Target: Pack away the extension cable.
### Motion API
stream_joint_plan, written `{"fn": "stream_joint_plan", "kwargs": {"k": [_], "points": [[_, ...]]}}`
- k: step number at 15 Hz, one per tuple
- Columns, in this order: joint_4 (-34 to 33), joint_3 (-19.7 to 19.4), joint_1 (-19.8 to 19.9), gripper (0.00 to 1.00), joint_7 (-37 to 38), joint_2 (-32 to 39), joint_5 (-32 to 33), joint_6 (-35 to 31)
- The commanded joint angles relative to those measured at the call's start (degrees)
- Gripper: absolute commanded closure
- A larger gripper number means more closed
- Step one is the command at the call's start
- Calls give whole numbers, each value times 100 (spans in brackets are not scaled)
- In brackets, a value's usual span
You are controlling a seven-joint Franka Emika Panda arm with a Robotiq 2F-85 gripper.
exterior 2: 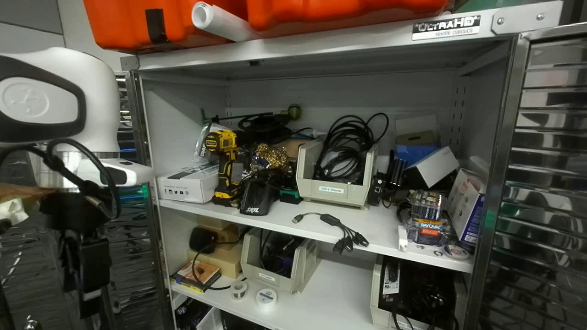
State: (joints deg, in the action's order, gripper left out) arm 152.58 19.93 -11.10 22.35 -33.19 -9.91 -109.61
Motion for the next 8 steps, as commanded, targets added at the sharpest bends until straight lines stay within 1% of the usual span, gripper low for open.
{"fn": "stream_joint_plan", "kwargs": {"k": [1,2,3,4,8], "points": [[-8,-65,-64,0,29,10,37,11],[-8,-65,-64,0,29,10,37,11],[-49,-93,-78,0,-171,71,140,87],[-4,-70,-69,0,-6,18,72,23],[4,-87,-78,0,-77,76,103,27]]}}
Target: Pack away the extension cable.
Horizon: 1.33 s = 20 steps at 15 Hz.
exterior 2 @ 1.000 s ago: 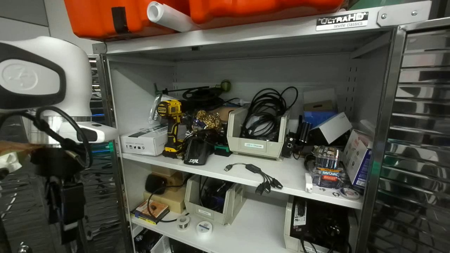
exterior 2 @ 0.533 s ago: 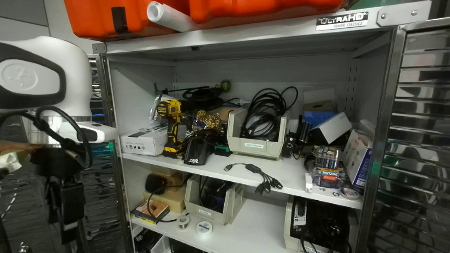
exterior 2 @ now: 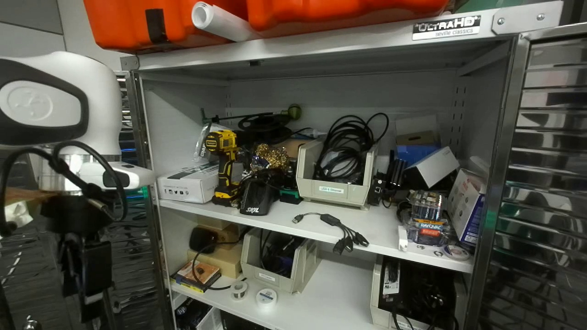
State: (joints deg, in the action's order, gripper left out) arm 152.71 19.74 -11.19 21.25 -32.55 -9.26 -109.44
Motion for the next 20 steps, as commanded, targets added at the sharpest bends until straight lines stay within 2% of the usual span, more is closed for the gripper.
{"fn": "stream_joint_plan", "kwargs": {"k": [1,10,15,20], "points": [[-9,-68,-70,0,31,19,38,10],[-51,-96,-65,0,-76,64,87,28],[-548,-617,-1,0,-1629,702,546,36],[-1342,-1174,103,0,-3381,1900,1274,-243]]}}
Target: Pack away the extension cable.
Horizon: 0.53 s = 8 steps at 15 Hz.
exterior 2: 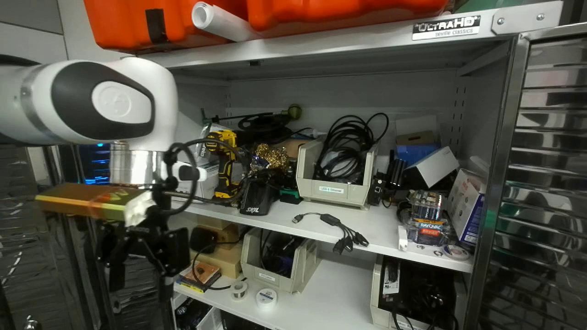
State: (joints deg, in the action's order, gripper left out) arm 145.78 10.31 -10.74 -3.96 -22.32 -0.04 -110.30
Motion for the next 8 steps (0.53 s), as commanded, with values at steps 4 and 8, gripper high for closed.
{"fn": "stream_joint_plan", "kwargs": {"k": [4,8], "points": [[-1603,-479,182,0,-2093,2090,797,-378],[-2707,-485,351,0,-2514,2835,1130,-414]]}}
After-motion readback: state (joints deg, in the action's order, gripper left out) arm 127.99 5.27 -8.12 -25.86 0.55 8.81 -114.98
